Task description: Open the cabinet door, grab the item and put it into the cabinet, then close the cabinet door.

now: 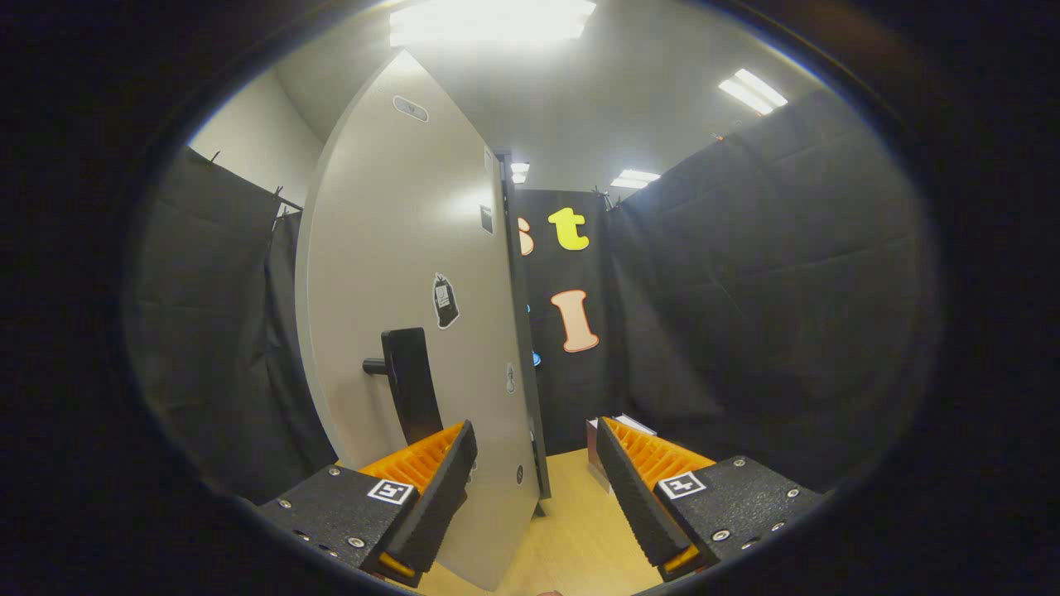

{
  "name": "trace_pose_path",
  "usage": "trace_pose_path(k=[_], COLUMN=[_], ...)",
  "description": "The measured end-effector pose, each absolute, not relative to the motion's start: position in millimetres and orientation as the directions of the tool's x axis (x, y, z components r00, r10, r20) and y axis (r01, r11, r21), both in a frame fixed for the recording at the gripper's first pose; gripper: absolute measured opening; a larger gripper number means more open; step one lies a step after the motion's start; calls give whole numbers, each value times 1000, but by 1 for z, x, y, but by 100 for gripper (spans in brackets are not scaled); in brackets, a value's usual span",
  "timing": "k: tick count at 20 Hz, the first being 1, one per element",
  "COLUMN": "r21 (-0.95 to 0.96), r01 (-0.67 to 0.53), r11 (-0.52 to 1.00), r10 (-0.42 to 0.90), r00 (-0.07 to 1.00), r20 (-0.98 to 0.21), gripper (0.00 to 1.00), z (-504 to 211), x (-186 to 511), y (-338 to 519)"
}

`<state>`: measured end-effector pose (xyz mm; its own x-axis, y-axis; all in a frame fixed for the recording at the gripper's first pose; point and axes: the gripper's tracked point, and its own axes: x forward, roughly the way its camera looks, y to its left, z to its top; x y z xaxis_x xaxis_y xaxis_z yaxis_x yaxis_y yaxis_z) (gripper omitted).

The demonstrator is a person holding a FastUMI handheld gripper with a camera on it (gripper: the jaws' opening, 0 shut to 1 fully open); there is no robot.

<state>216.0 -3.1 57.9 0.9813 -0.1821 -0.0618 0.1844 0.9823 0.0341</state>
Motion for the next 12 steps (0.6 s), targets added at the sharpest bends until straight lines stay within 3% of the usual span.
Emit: trace_pose_path(k=[12], r21=[85], r01=[36], r11=[996], r10=[-29], r00=[996], r20=[-86], gripper=[92], z=[44], x=[270], y=[77])
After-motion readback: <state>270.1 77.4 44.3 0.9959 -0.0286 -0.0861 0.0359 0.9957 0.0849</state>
